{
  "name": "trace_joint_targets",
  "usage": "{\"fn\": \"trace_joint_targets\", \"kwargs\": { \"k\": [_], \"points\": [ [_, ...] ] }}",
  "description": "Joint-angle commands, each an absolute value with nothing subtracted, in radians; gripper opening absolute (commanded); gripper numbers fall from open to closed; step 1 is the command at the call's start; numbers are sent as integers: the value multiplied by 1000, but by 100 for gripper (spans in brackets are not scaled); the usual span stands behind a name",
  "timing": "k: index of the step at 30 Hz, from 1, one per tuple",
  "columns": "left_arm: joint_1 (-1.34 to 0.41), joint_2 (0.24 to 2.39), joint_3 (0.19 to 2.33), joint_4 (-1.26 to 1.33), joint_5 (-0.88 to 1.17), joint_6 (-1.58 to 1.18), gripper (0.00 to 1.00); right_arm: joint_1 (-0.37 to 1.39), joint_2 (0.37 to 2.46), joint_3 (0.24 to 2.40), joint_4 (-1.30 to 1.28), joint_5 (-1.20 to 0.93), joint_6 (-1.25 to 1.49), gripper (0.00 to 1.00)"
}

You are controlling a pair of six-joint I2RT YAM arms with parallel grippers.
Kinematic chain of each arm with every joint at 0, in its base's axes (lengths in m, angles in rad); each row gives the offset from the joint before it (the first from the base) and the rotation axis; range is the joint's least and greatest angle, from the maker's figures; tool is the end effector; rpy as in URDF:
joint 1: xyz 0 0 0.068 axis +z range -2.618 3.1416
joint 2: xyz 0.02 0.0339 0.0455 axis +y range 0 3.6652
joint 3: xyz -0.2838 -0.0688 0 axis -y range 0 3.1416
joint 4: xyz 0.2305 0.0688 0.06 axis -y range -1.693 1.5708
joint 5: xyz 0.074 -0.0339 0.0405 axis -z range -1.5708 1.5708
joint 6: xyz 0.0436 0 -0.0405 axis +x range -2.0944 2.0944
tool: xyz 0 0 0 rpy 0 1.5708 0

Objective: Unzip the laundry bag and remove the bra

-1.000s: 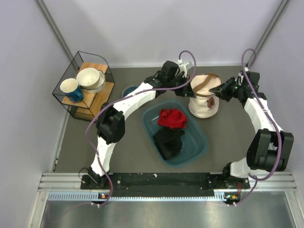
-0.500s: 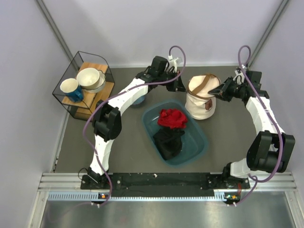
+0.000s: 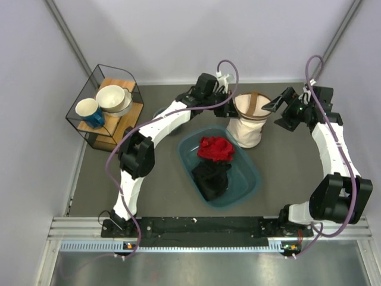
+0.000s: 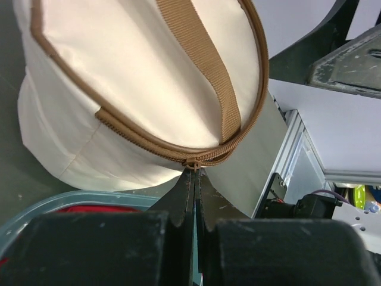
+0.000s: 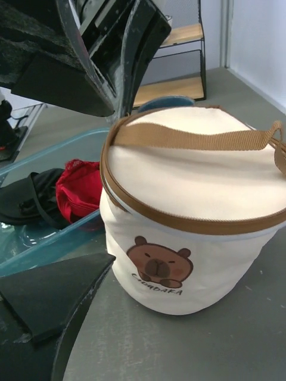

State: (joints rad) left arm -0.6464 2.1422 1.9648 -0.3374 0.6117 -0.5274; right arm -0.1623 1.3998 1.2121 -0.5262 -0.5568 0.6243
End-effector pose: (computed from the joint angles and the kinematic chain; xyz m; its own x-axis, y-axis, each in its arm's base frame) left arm 0.3892 -0.3250 0.3166 -0.7886 0.0789 -0.6098 0.5731 0.4538 -0.6824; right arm 0.2931 -0.0246 0.3364 -0.6745 0.6133 -0.4110 0.1692 0.6703 0.7226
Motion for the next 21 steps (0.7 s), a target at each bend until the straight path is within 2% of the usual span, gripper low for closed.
{"fn": "trace_joint_targets", "kwargs": {
  "k": [1,12,18,21],
  "points": [
    [-679,2086,1954,-264,584,-549,0,-175,1286,1175,-542,-503,679,99],
    [-745,2097,1963,-249,568,-584,0,-83,1184,941,-335,-387,1002,99],
    [-773,2102,1963,-248,569,-586,0,-49,1238,931,-203,-357,1081,92],
    [-778,2103,1962,-249,575,-587,0,-28,1273,954,-184,-327,1080,84]
  ]
}}
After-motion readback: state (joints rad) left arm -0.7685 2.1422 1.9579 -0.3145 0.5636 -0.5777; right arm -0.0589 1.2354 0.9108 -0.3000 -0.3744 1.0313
